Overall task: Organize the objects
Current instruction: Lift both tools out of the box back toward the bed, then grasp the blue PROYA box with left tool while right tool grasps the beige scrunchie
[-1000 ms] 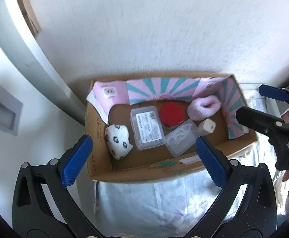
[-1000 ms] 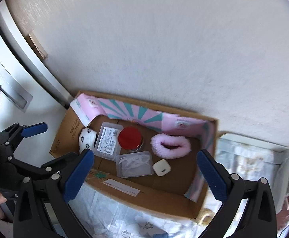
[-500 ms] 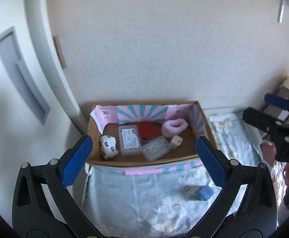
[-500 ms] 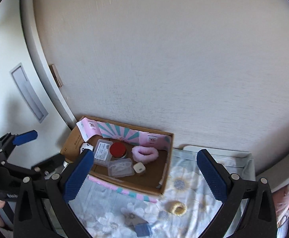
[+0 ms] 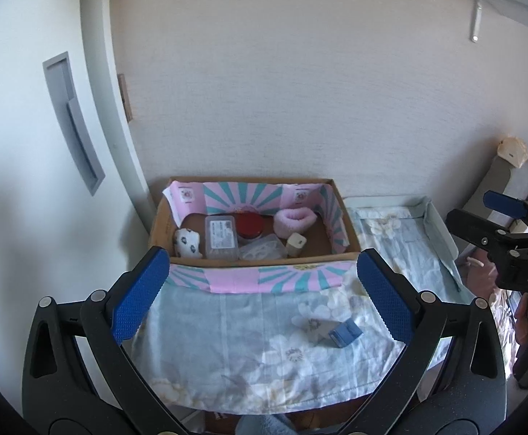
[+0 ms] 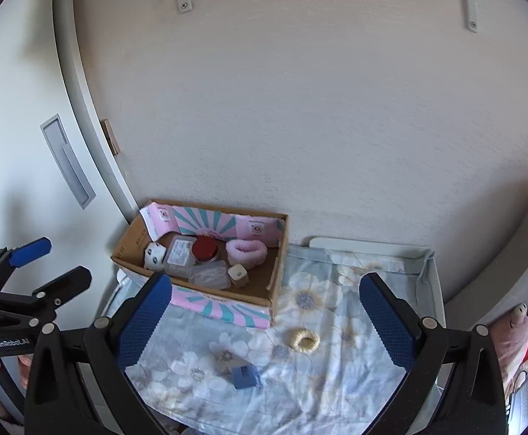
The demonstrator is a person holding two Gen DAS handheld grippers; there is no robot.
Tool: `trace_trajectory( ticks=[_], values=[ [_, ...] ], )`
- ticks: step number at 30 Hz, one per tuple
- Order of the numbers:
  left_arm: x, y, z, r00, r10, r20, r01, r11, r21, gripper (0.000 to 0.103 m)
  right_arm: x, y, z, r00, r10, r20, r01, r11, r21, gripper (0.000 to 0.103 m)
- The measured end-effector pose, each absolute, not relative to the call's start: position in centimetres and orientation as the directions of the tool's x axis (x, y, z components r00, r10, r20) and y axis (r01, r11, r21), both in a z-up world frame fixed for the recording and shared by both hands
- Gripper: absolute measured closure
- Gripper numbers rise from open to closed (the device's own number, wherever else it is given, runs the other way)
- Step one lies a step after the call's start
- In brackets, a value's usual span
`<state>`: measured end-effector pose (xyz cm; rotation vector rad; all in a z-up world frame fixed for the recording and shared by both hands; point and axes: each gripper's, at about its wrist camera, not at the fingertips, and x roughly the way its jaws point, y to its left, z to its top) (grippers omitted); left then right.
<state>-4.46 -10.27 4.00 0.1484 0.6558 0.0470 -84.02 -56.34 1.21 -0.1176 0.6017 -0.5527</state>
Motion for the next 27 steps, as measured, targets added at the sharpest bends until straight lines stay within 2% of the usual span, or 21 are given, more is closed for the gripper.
trace_trajectory(
  ticks=[12,16,27],
  values=[
    [-6.1,-13.0,0.1,0.812,0.044,-0.582,0.02,0.994,0.103,0.0,-88.3,-58.5,-1.0,0.651,-0.583,-0.487,0.48,0.812,-0.331,0.0],
    [-5.5,-13.5,-3.1,0.792,0.031,-0.609,0.033,0.995,0.094,0.0,-89.1,-60.6,-3.5,0.621,-0.596,-0.508,0.465,0.803,-0.374,0.0],
    [-2.3,-15.9,-15.2,0.71,-0.108,-0.696,0.19,0.981,0.041,0.0,-89.4,-69.5,-11.9,0.599,-0.515,-0.613,0.444,0.851,-0.281,0.0]
  ],
)
